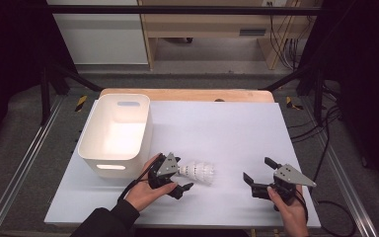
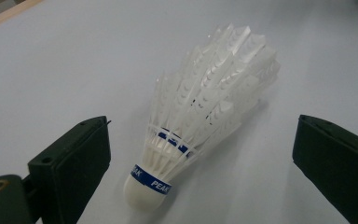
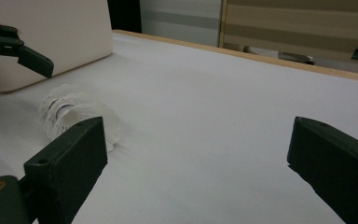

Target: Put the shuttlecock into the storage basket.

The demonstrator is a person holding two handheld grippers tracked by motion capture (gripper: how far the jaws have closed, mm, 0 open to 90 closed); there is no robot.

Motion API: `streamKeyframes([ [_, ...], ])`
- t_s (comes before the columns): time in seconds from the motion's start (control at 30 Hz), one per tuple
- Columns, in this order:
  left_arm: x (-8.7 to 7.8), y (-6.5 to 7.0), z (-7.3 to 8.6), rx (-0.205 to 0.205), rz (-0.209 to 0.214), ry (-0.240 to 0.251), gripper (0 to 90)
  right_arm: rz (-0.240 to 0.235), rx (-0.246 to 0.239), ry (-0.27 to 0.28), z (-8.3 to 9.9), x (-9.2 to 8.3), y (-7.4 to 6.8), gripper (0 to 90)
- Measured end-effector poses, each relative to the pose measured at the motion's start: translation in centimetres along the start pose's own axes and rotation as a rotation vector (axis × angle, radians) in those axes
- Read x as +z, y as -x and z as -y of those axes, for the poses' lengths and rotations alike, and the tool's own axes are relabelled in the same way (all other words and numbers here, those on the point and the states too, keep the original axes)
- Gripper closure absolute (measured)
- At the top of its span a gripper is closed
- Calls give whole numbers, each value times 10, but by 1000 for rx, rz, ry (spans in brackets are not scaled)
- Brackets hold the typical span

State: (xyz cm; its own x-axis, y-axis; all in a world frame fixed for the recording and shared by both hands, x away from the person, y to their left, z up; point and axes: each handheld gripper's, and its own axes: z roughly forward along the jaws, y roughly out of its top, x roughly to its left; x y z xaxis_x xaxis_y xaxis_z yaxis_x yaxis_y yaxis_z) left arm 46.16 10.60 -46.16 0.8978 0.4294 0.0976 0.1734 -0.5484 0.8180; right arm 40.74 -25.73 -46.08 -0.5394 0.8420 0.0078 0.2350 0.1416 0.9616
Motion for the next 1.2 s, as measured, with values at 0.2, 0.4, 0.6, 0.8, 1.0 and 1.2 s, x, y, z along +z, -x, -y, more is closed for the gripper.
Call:
streamKeyframes([
  [0.2,11,-3,1,-10,20,-2,43,-5,0,-2,0,0,0,47],
  [0.4,23,-6,-1,-5,41,-4,43,-8,-1,-3,0,1,-1,46],
  [0.6,32,-11,-4,5,66,-16,45,-11,0,-6,0,1,-1,45],
  [0.8,41,-8,-6,25,101,-37,50,-14,3,-8,0,1,-2,44],
  [1.0,49,-4,-9,51,117,-62,54,-16,2,-9,0,2,-2,44],
  [1.2,53,-2,-11,45,128,-58,58,-15,0,-11,1,2,-1,44],
])
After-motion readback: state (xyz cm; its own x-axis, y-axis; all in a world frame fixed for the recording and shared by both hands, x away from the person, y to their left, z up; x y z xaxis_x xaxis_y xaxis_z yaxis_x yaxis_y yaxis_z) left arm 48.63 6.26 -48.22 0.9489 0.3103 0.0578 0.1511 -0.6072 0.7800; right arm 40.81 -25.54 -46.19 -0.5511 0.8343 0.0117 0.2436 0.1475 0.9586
